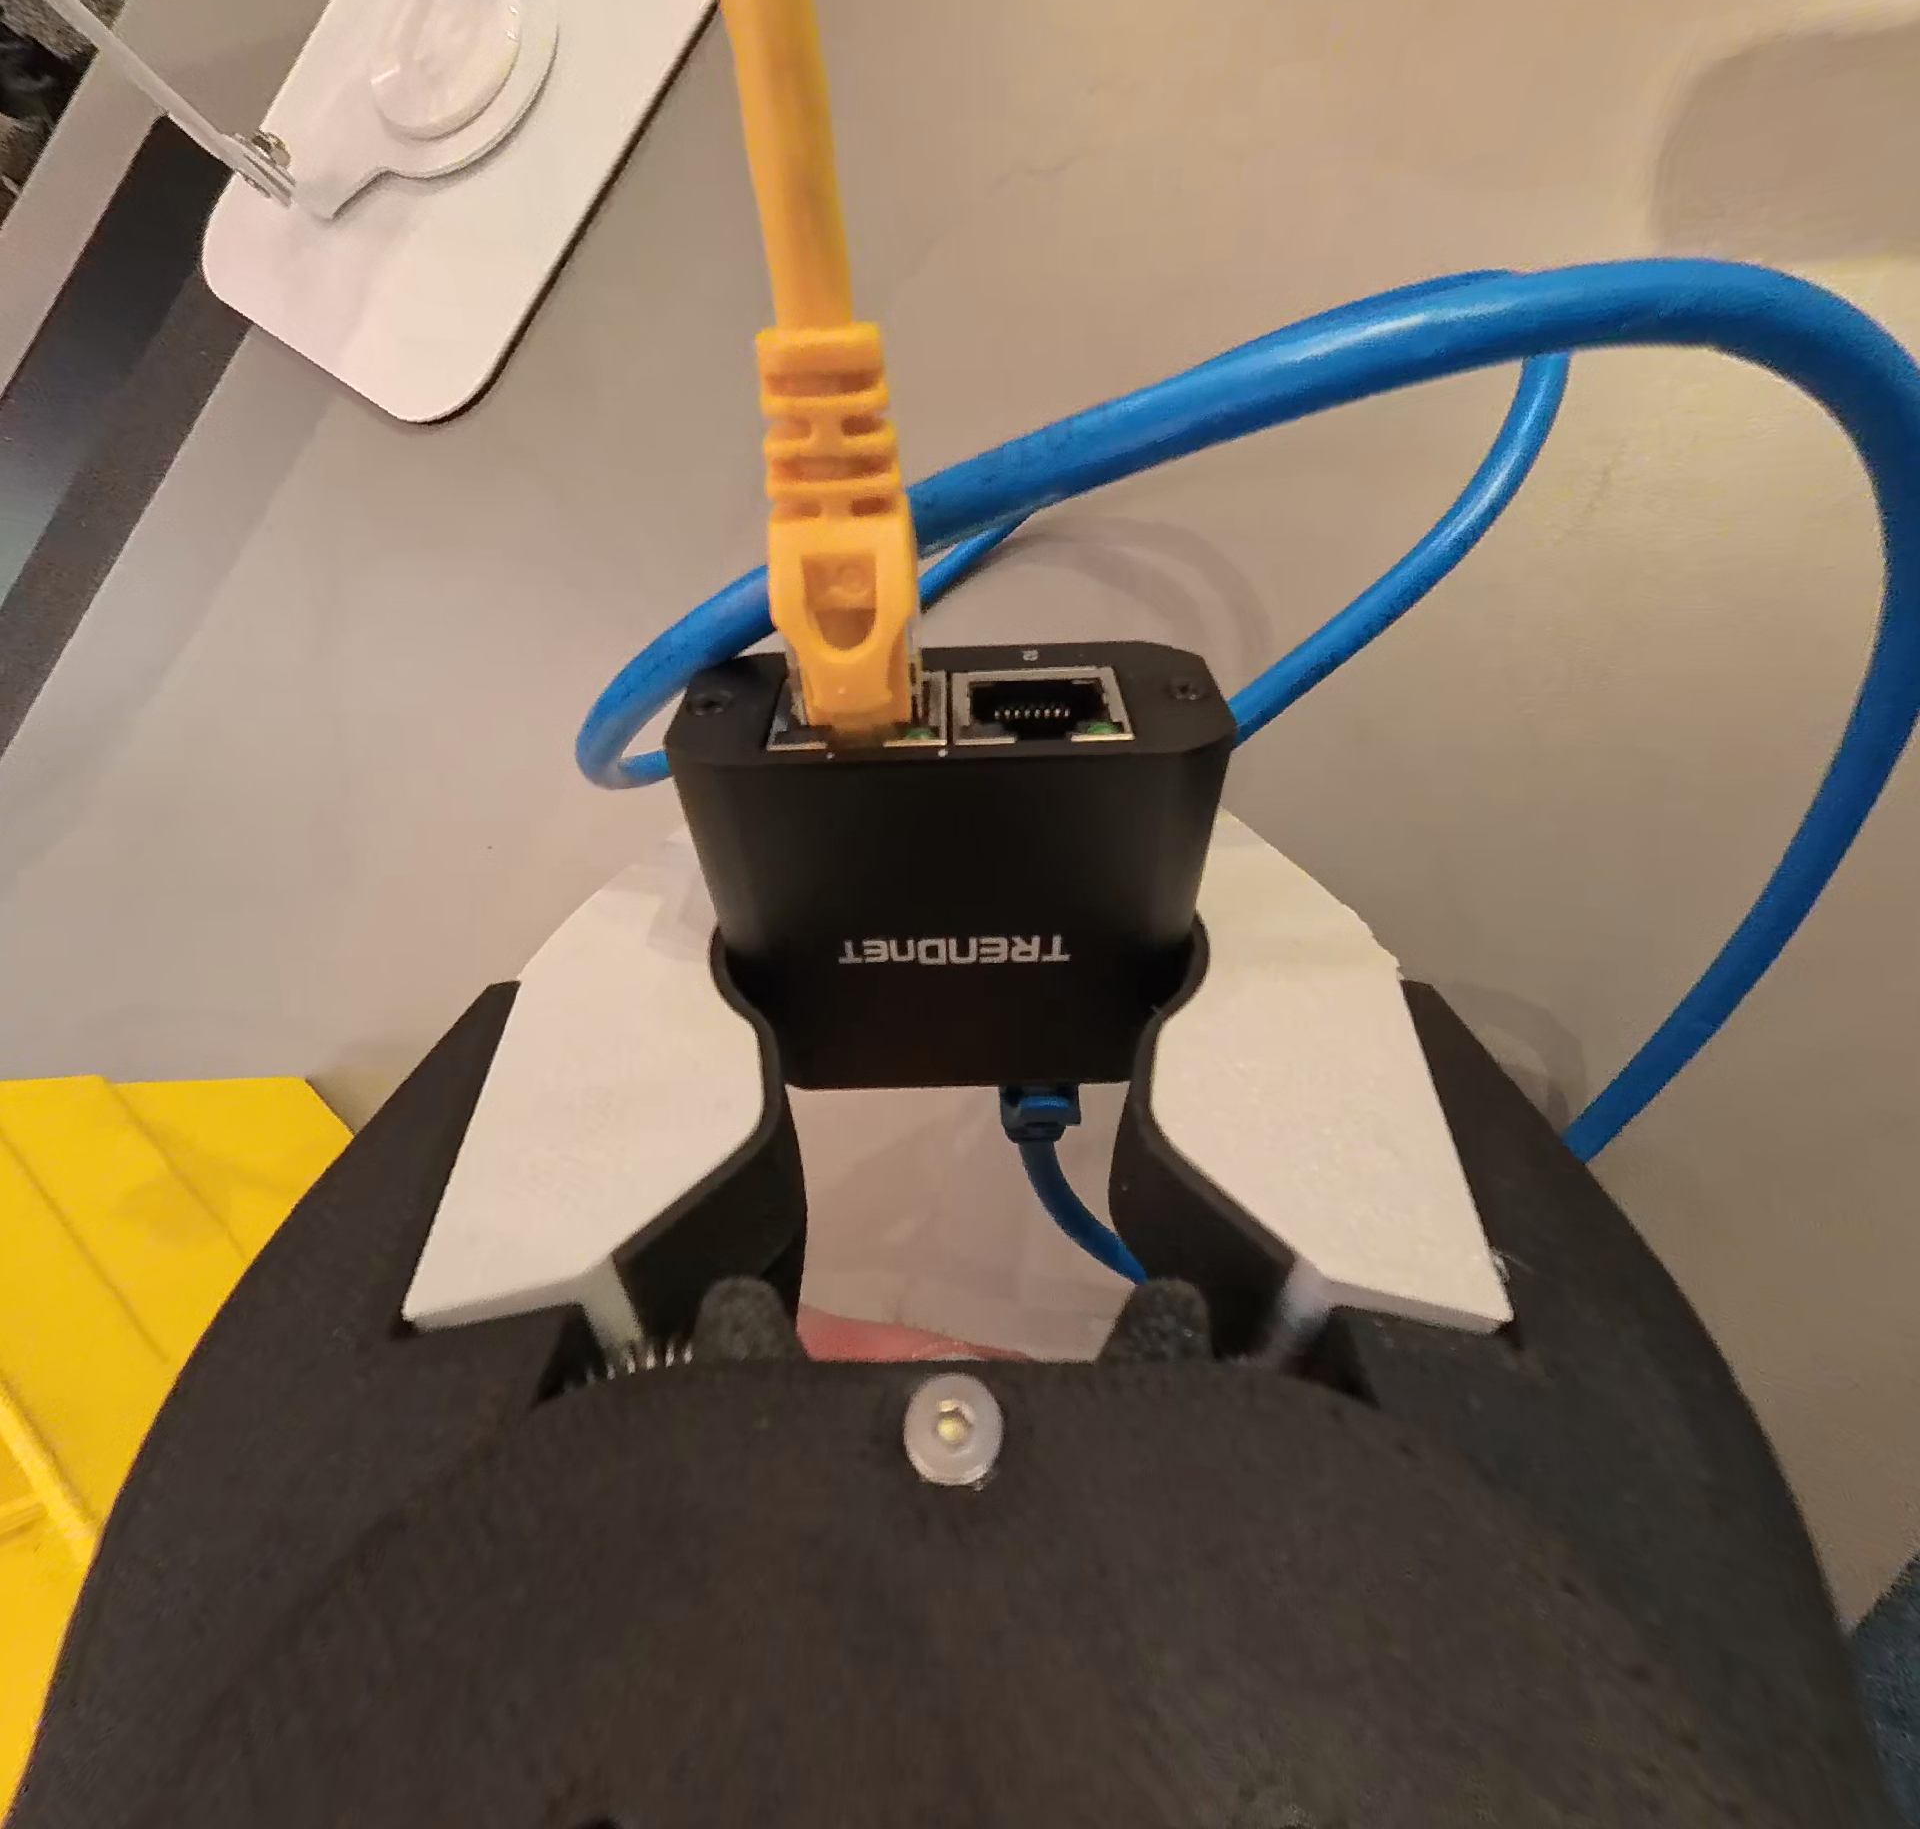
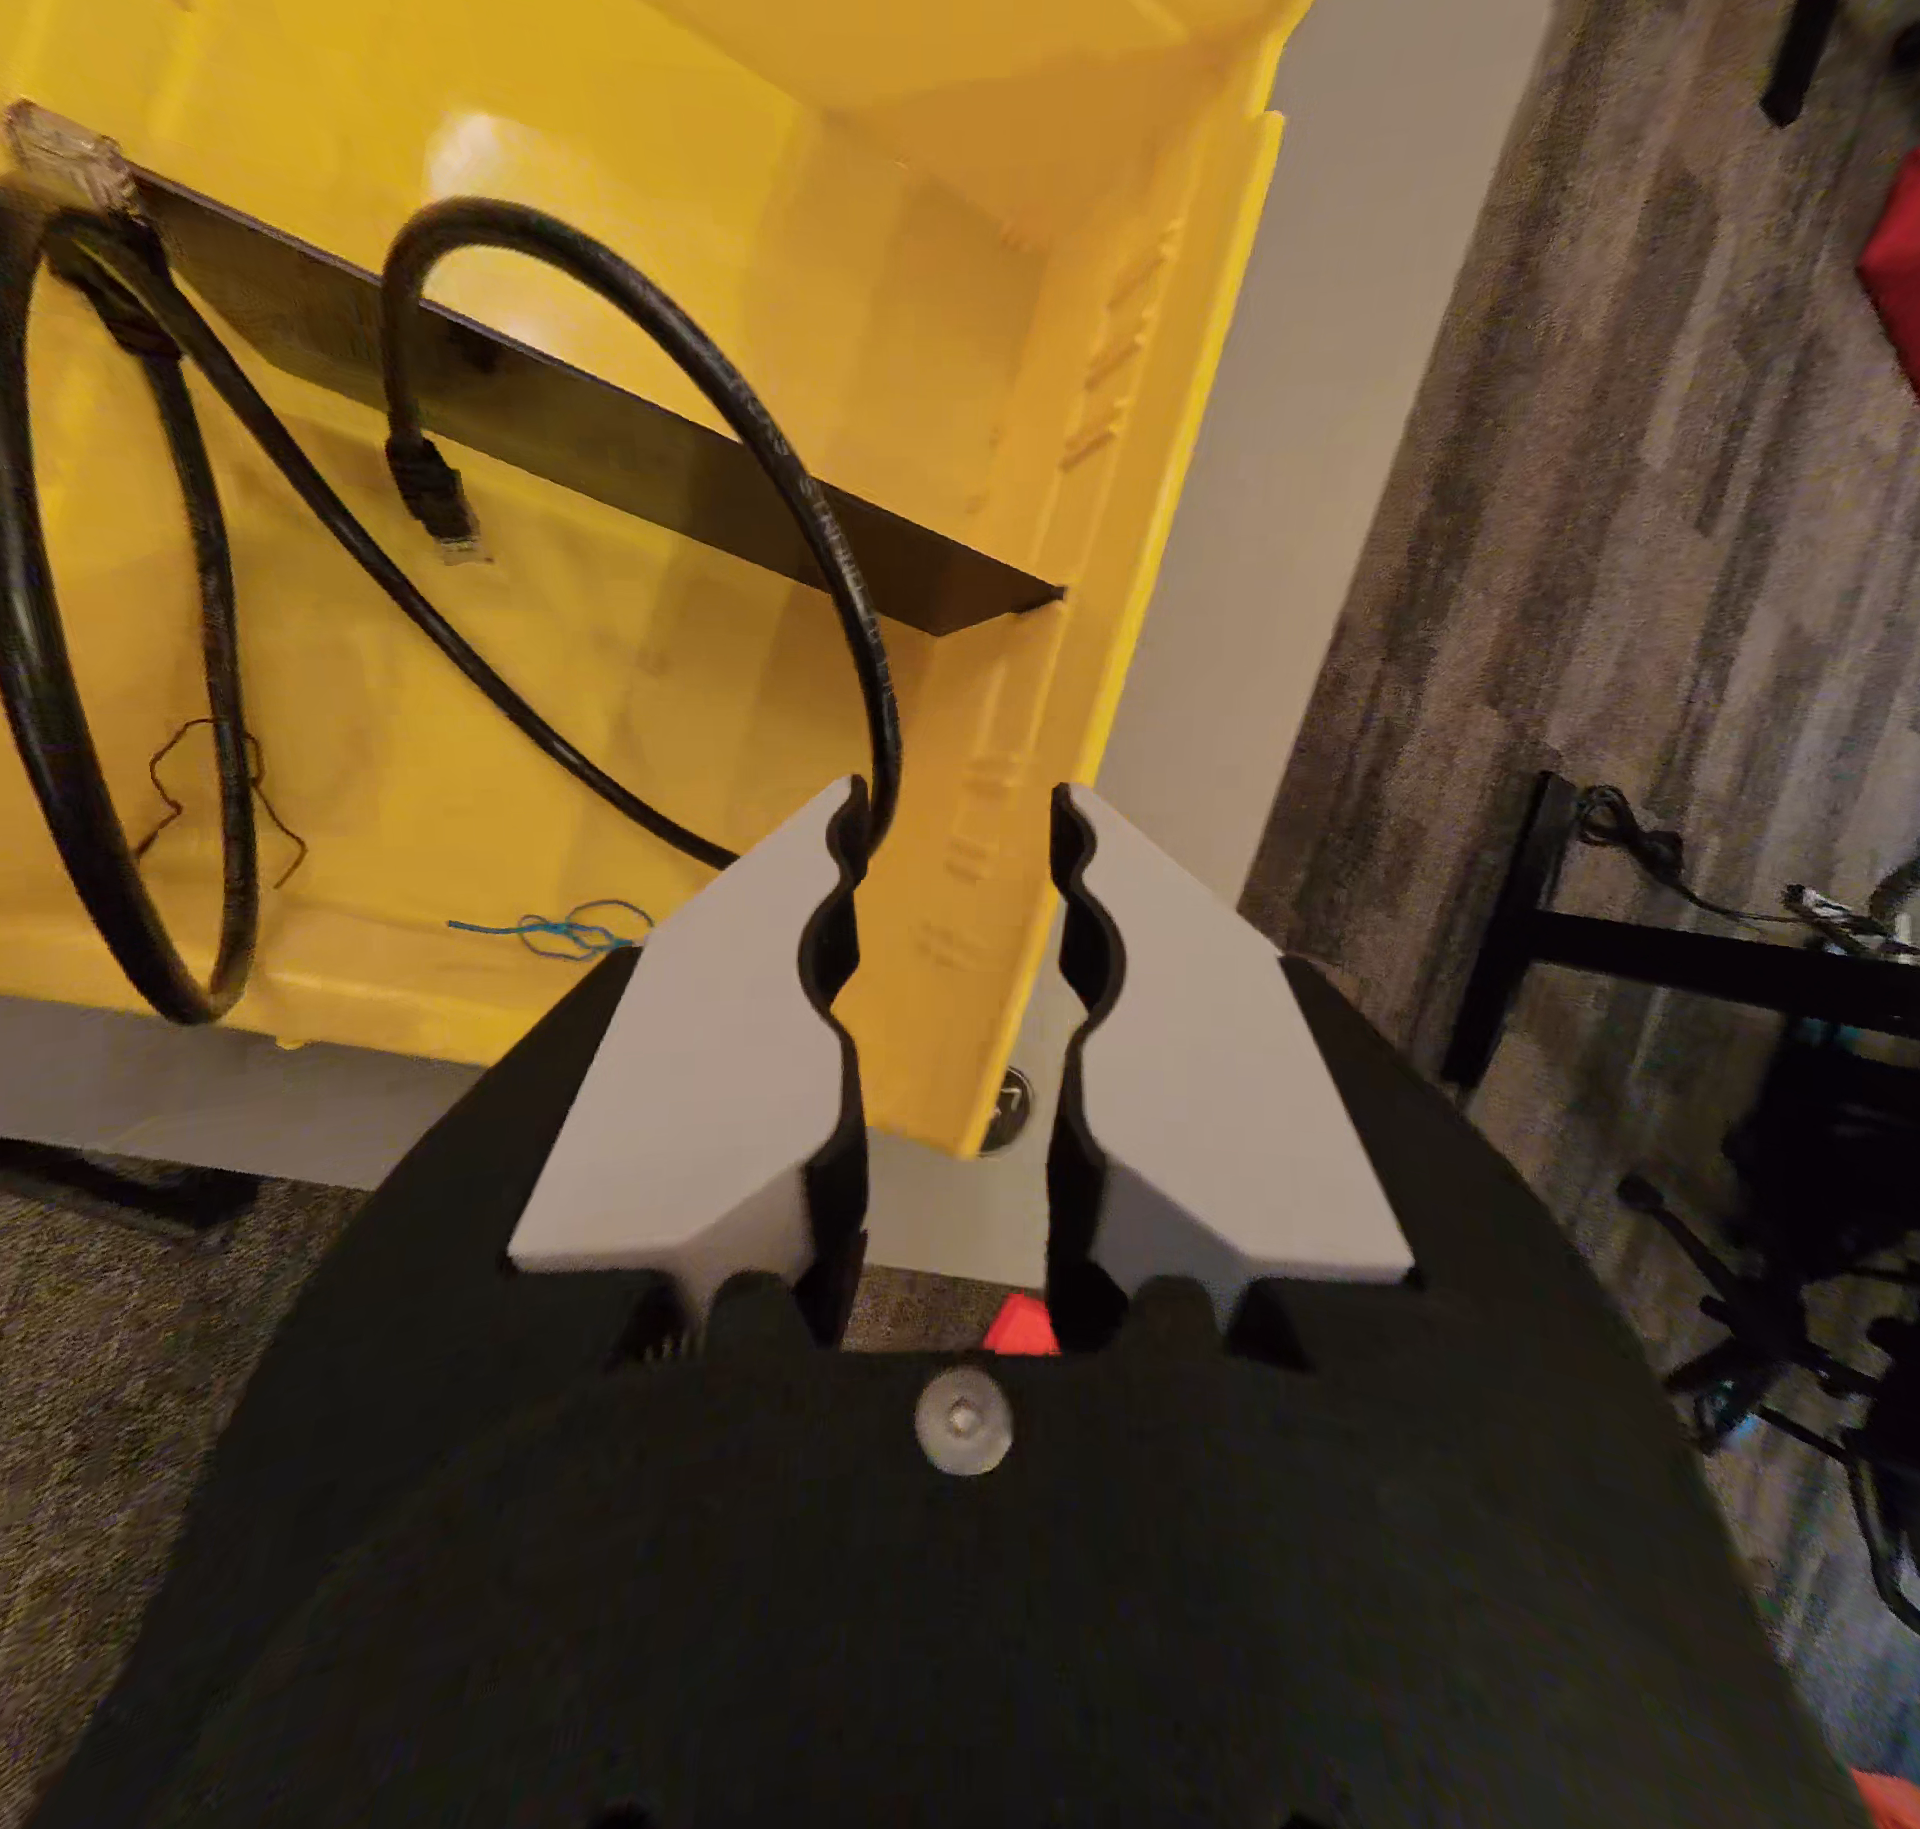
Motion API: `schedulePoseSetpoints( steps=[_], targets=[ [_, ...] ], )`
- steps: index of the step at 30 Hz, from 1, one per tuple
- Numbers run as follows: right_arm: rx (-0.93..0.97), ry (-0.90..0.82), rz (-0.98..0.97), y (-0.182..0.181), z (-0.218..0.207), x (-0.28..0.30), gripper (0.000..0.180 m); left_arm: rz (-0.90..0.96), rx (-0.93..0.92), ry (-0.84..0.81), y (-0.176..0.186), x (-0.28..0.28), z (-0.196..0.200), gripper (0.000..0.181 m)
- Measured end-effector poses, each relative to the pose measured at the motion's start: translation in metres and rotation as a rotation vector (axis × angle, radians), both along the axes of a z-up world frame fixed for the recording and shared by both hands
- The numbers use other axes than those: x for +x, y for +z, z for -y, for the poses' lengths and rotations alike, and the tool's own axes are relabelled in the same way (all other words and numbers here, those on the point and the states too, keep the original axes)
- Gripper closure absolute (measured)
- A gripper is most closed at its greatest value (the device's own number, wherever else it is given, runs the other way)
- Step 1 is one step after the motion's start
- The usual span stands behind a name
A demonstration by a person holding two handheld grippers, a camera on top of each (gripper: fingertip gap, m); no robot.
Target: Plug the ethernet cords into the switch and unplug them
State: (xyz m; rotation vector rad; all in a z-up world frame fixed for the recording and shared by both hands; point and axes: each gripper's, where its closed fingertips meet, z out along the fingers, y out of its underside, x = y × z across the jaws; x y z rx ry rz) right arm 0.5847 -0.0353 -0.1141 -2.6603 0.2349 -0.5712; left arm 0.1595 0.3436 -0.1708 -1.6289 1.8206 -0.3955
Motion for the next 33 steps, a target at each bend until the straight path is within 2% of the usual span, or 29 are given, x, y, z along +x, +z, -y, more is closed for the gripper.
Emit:
schedulePoseSetpoints(
  steps=[2, 4, 6, 9, 12, 15, 17, 20, 23, 27, 30, 31, 33],
  targets=[
    [0.007, -0.011, 0.127, 0.029, 0.003, 0.005, 0.152, 0.004, 0.002, -0.007, 0.001, 0.000, 0.000, 0.108],
    [0.119, 0.044, 0.203, 0.063, -0.016, -0.010, 0.159, 0.010, 0.008, -0.015, 0.004, 0.001, 0.000, 0.108],
    [0.176, 0.123, 0.249, 0.085, -0.038, -0.036, 0.158, 0.011, 0.013, -0.023, 0.007, 0.001, 0.000, 0.108],
    [0.332, 0.404, 0.270, 0.115, -0.095, -0.111, 0.161, 0.010, 0.010, -0.033, 0.011, 0.000, 0.001, 0.108],
    [0.455, 0.719, 0.223, 0.125, -0.153, -0.206, 0.159, -0.002, 0.000, -0.046, 0.013, -0.002, 0.002, 0.108],
    [0.496, 0.981, 0.200, 0.114, -0.202, -0.288, 0.152, -0.011, -0.011, -0.060, 0.017, -0.003, 0.004, 0.108],
    [0.478, 1.126, 0.271, 0.100, -0.230, -0.325, 0.146, -0.024, -0.015, -0.076, 0.018, -0.005, 0.006, 0.108],
    [0.458, 1.276, 0.457, 0.085, -0.270, -0.358, 0.136, -0.059, -0.031, -0.117, 0.021, -0.006, 0.011, 0.108],
    [0.373, 1.382, 0.766, 0.071, -0.303, -0.374, 0.126, -0.117, -0.078, -0.184, 0.025, -0.005, 0.022, 0.107],
    [0.324, 1.431, 0.944, 0.057, -0.333, -0.392, 0.130, -0.212, -0.086, -0.273, 0.030, -0.003, 0.032, 0.107],
    [0.295, 1.421, 0.961, 0.045, -0.349, -0.386, 0.150, -0.248, -0.119, -0.336, 0.036, 0.002, 0.044, 0.108],
    [0.305, 1.405, 0.972, 0.047, -0.352, -0.384, 0.171, -0.268, -0.126, -0.341, 0.036, 0.002, 0.044, 0.108],
    [0.296, 1.389, 0.909, 0.045, -0.353, -0.377, 0.173, -0.263, -0.122, -0.349, 0.038, 0.006, 0.043, 0.107]
  ],
)
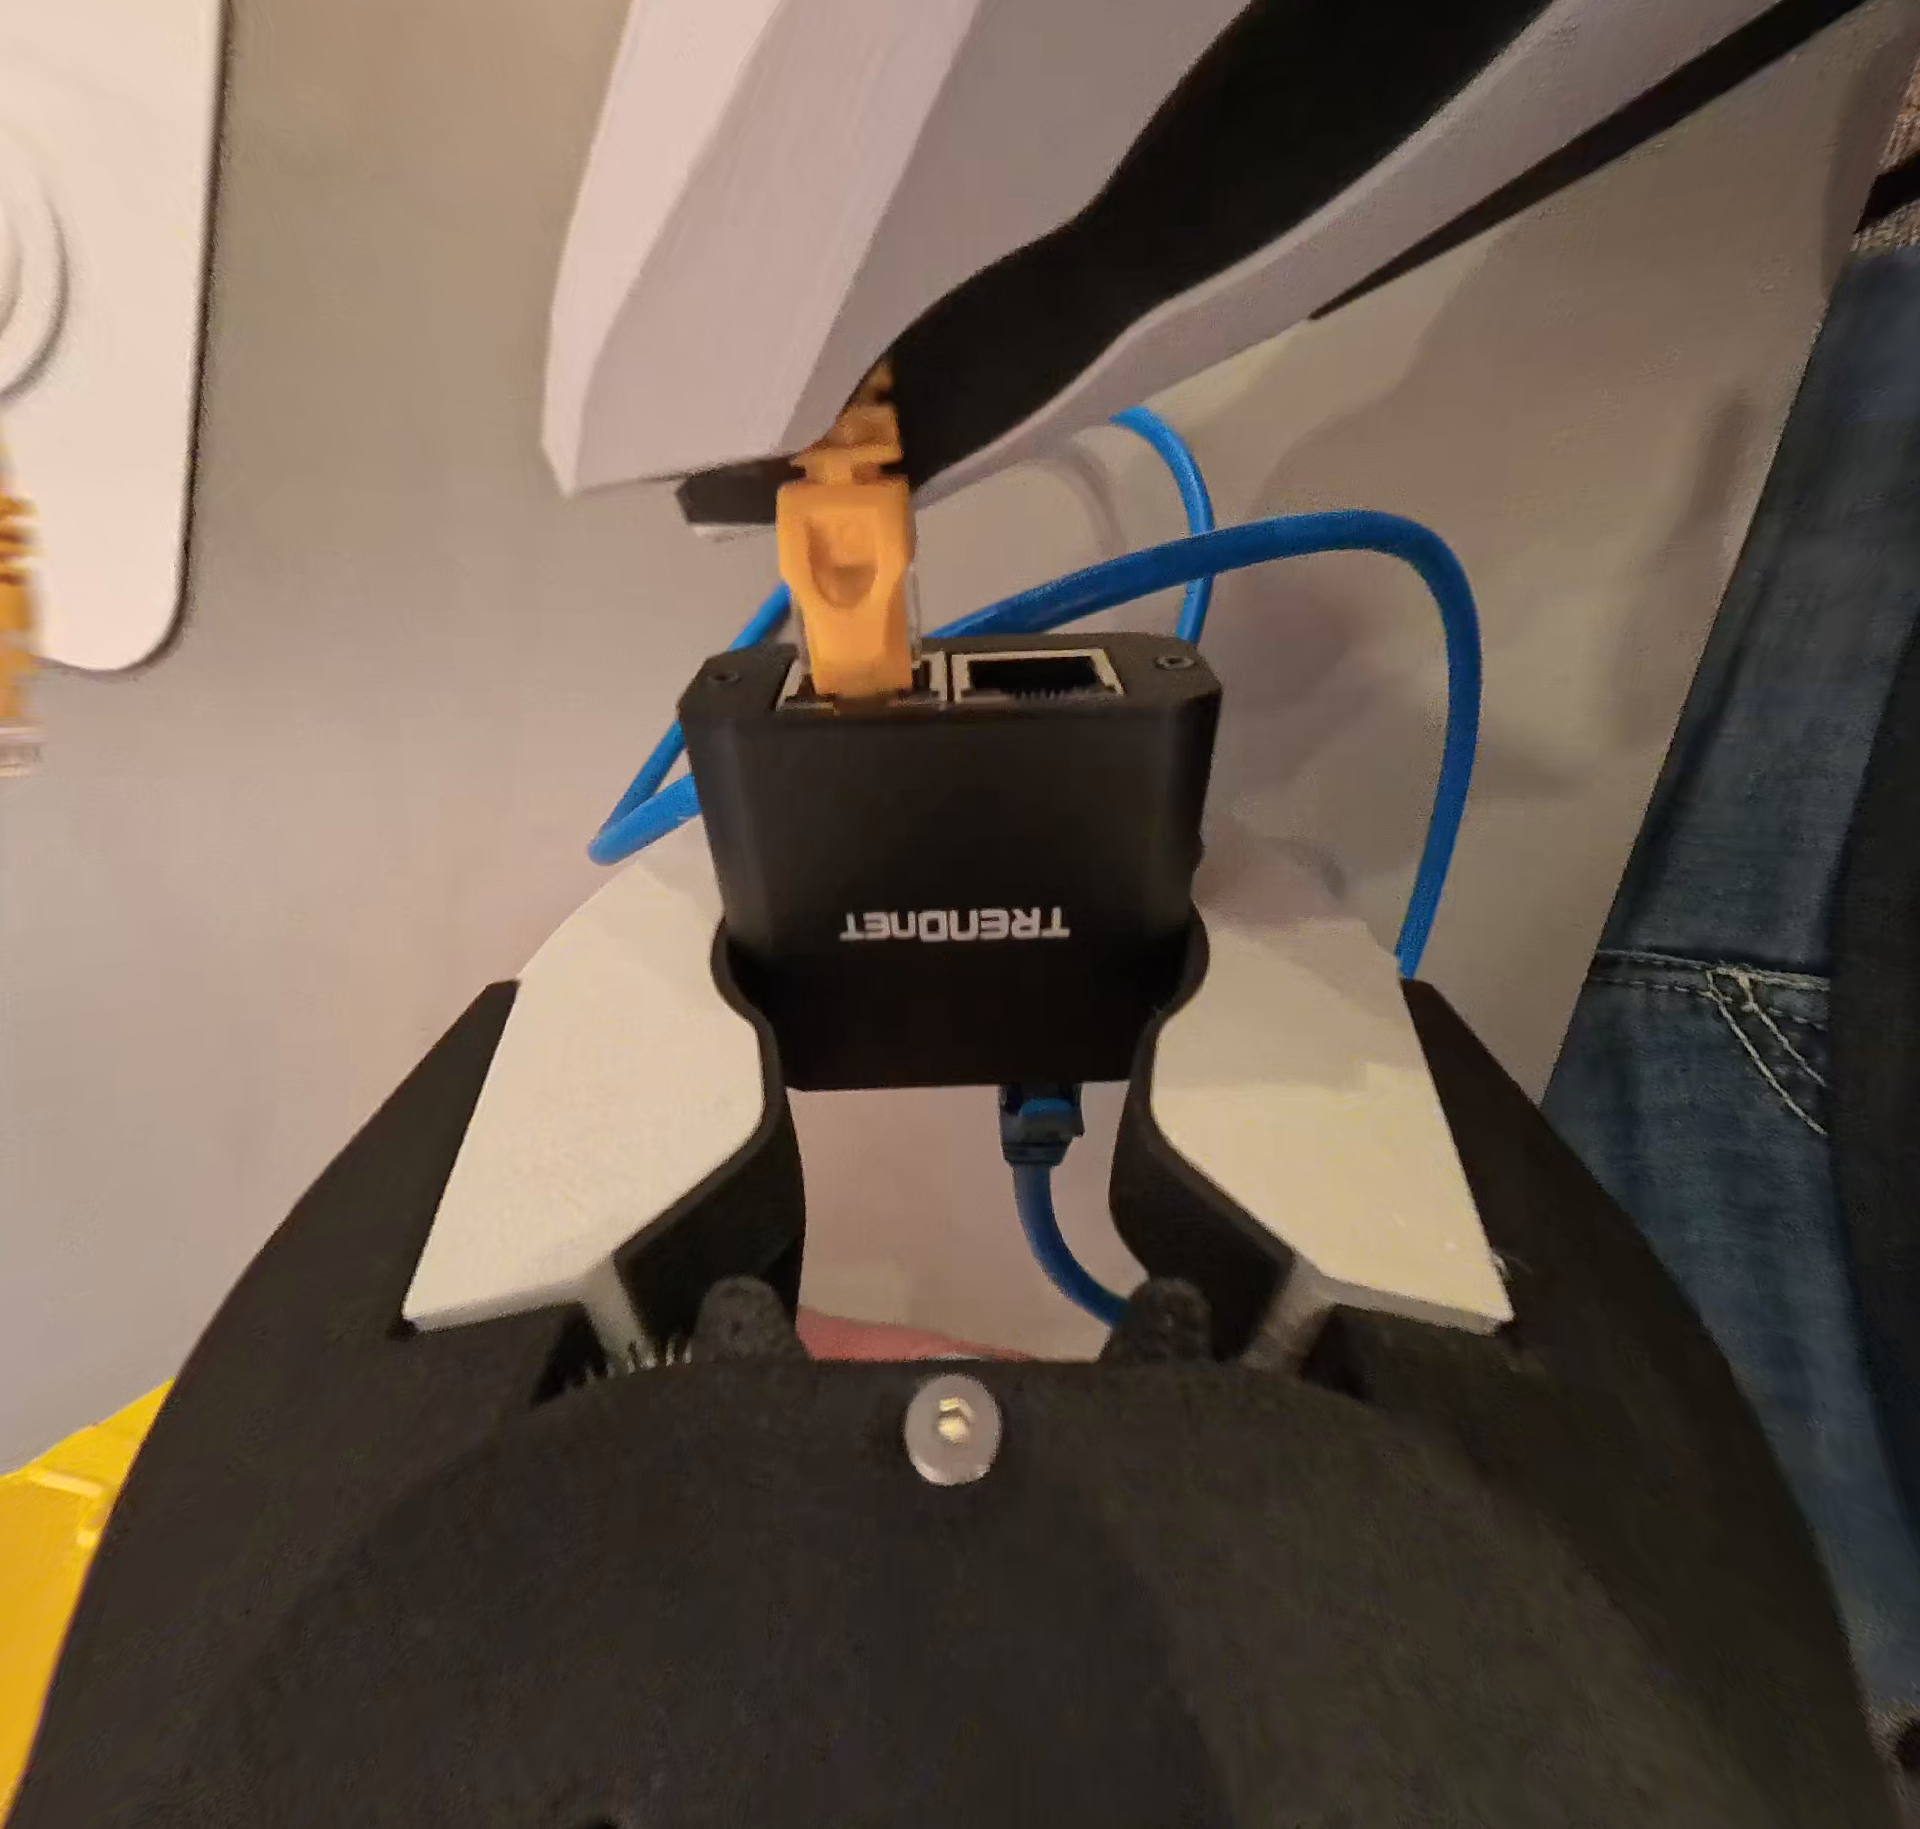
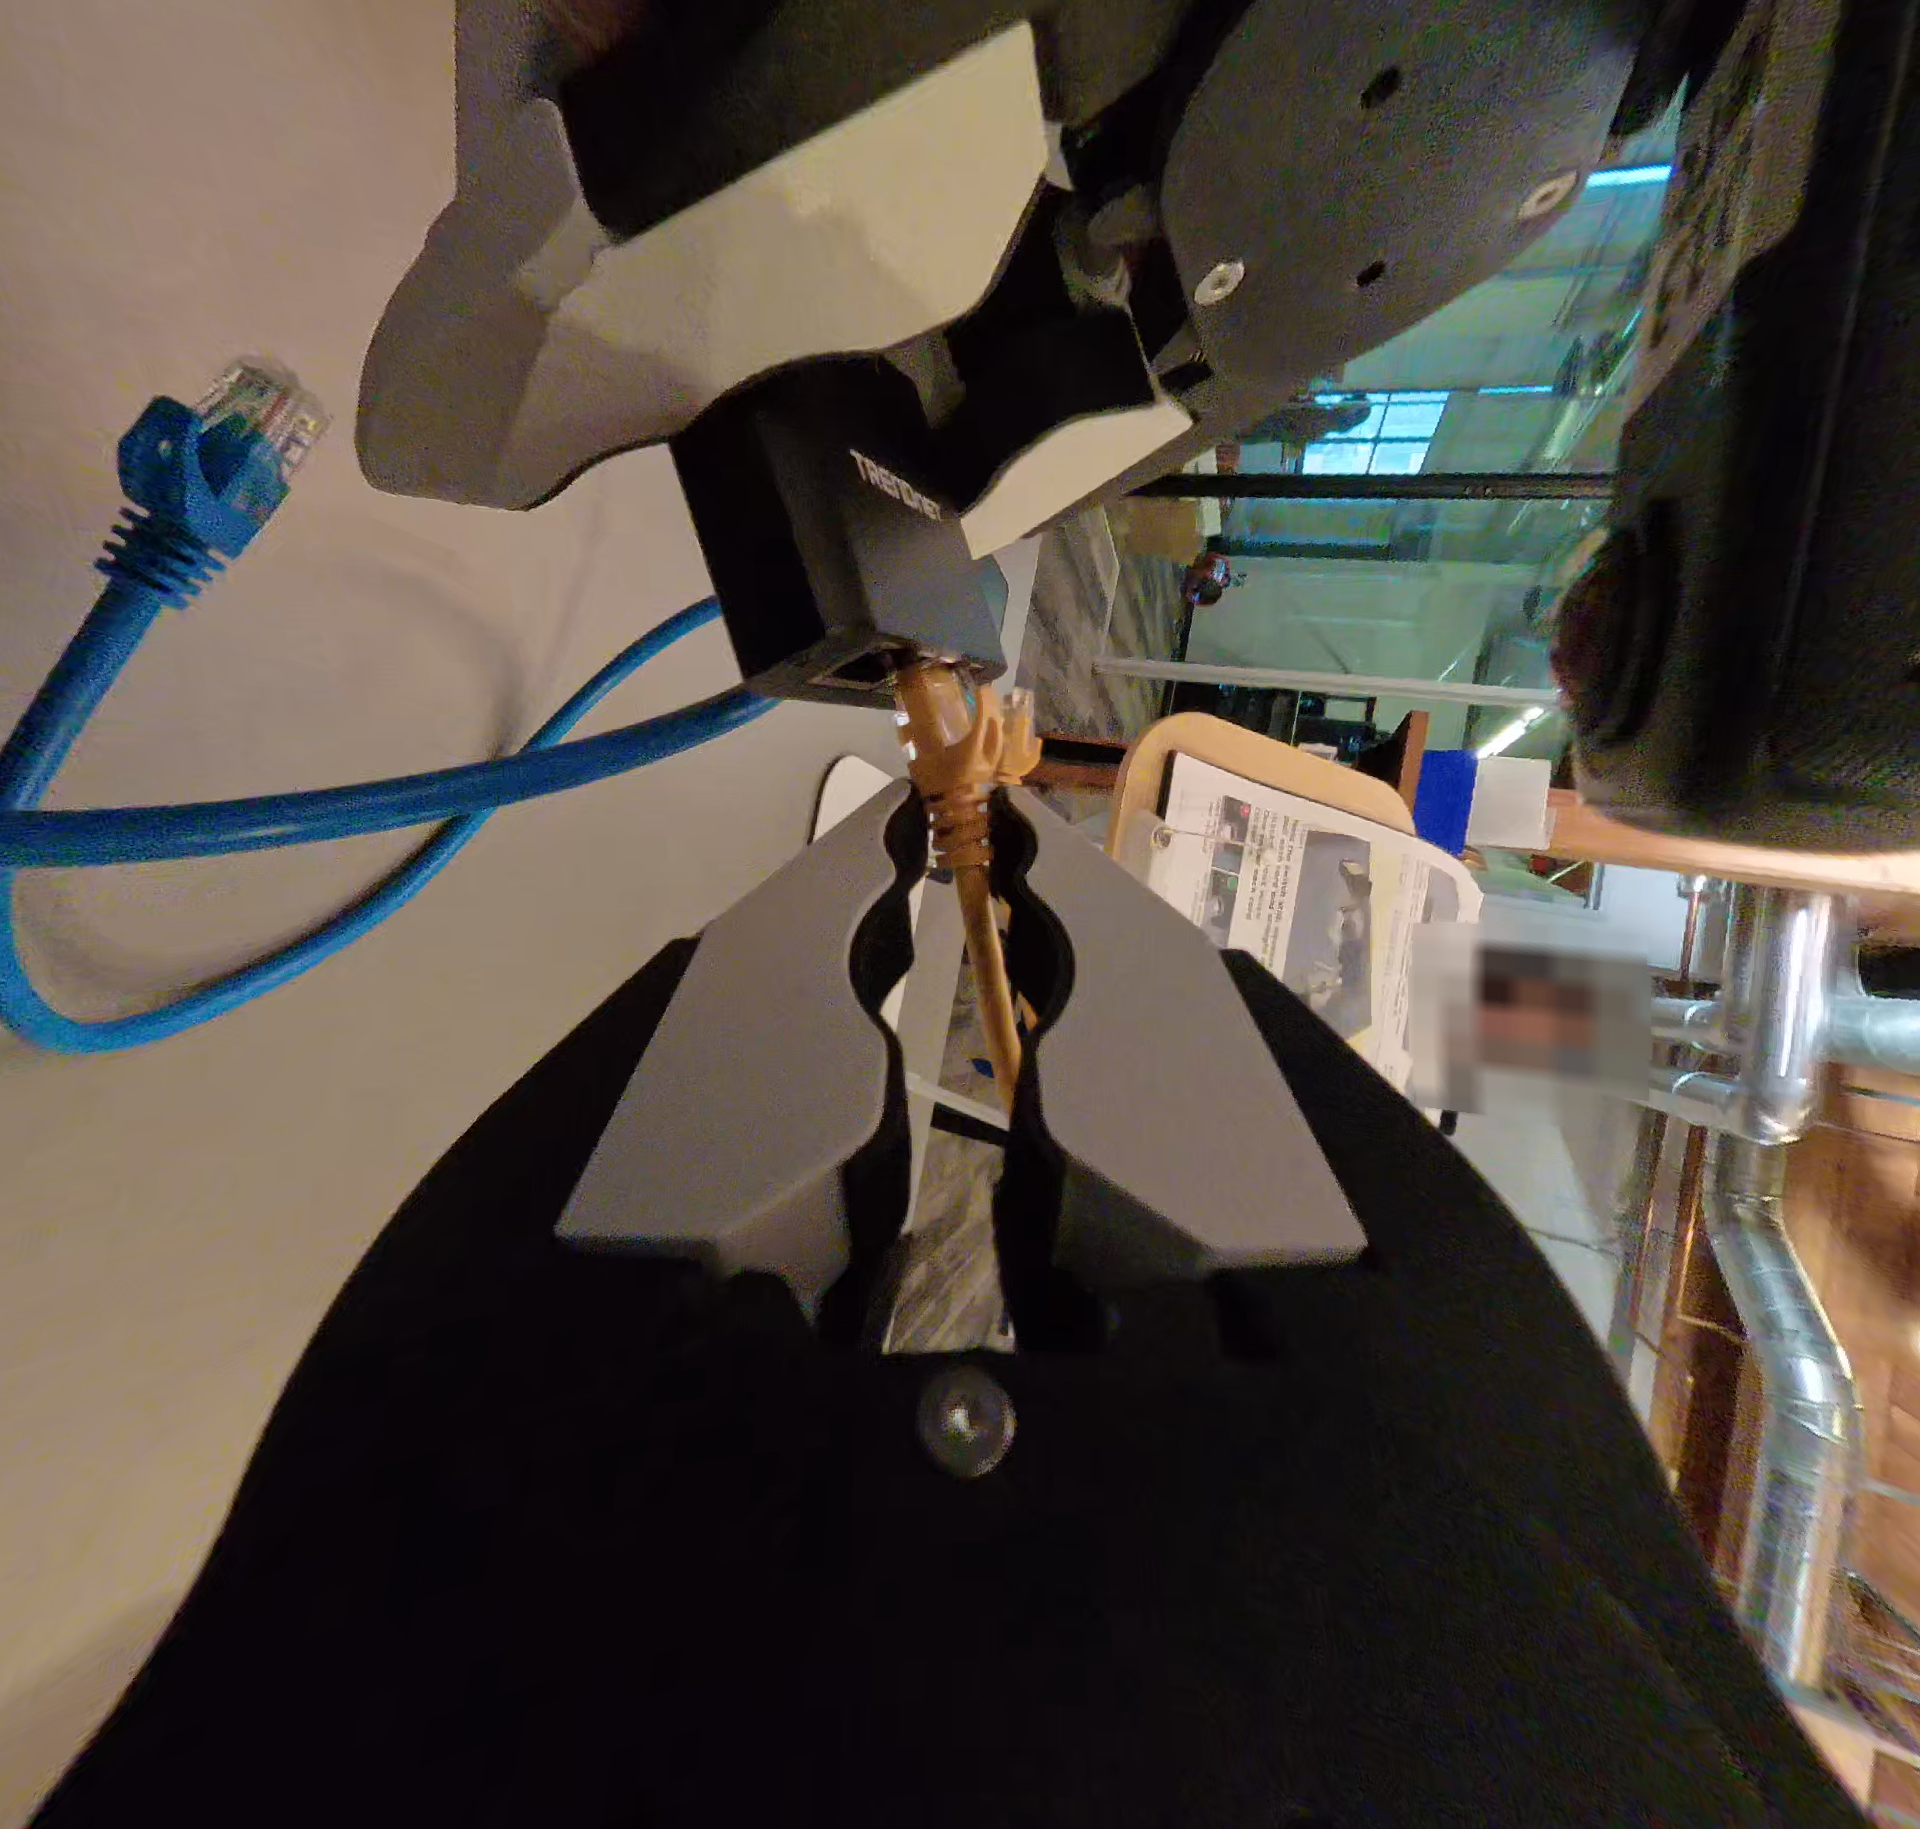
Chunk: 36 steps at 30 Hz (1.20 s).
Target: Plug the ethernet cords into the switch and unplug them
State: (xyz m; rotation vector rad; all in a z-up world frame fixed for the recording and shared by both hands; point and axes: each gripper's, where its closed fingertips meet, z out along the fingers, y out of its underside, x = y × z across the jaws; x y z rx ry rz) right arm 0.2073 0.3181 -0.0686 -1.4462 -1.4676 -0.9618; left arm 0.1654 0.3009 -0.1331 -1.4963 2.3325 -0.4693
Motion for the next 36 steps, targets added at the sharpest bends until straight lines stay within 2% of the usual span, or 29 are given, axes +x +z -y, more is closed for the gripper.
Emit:
schedulePoseSetpoints(
  steps=[2, 5, 6, 8, 13, 16, 19, 25, 28, 36],
  targets=[
    [0.008, -0.025, -0.039, 0.002, 0.000, 0.008, 0.174, 0.048, 0.007, 0.008, 0.009, 0.007, -0.002, 0.108],
    [-0.036, -0.074, -0.173, 0.001, 0.003, 0.018, 0.175, 0.133, 0.165, 0.022, 0.023, 0.017, -0.014, 0.085],
    [-0.041, -0.091, -0.211, 0.002, 0.003, 0.022, 0.175, 0.167, 0.232, 0.023, 0.028, 0.021, -0.017, 0.084],
    [-0.048, -0.115, -0.262, 0.006, 0.006, 0.027, 0.176, 0.259, 0.387, 0.013, 0.042, 0.030, -0.021, 0.090],
    [-0.002, -0.095, -0.274, 0.014, 0.013, 0.024, 0.176, 0.374, 0.741, -0.047, 0.071, 0.039, -0.025, 0.129],
    [0.052, -0.064, -0.294, 0.025, 0.018, 0.021, 0.176, 0.354, 0.897, -0.088, 0.072, 0.039, -0.031, 0.134],
    [0.077, -0.030, -0.314, 0.031, 0.021, 0.020, 0.176, 0.424, 0.961, -0.104, 0.082, 0.044, -0.028, 0.146],
    [0.030, 0.001, -0.417, 0.028, 0.019, 0.022, 0.174, 0.335, 1.063, -0.092, 0.086, 0.043, -0.031, 0.149],
    [0.032, 0.093, -0.481, 0.038, 0.027, 0.010, 0.166, 0.307, 1.088, -0.088, 0.090, 0.043, -0.032, 0.149],
    [0.054, 0.137, -0.374, 0.039, 0.030, 0.005, 0.164, 0.241, 1.070, -0.069, 0.088, 0.042, -0.032, 0.151]
  ],
)
